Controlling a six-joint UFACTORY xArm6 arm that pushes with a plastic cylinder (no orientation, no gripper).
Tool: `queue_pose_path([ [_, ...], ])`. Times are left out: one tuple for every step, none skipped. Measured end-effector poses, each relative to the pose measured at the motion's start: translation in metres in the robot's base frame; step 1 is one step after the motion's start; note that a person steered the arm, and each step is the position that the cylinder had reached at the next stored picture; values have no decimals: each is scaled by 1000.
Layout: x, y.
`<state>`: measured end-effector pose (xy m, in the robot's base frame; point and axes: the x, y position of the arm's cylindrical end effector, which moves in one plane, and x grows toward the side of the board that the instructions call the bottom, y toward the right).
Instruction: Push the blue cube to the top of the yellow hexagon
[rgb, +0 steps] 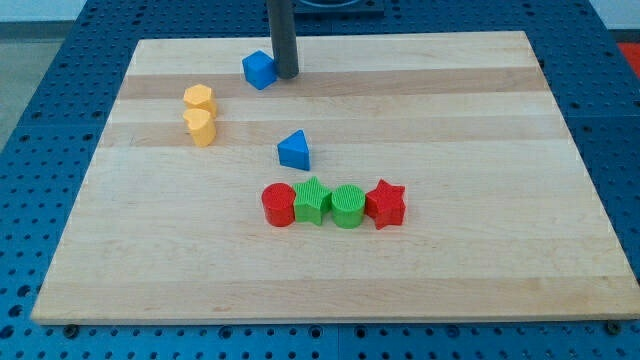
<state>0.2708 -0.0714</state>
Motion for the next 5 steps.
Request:
queue_pose_path([
  [0, -21],
  [0, -39],
  [0, -52],
  [0, -66],
  [0, -74],
])
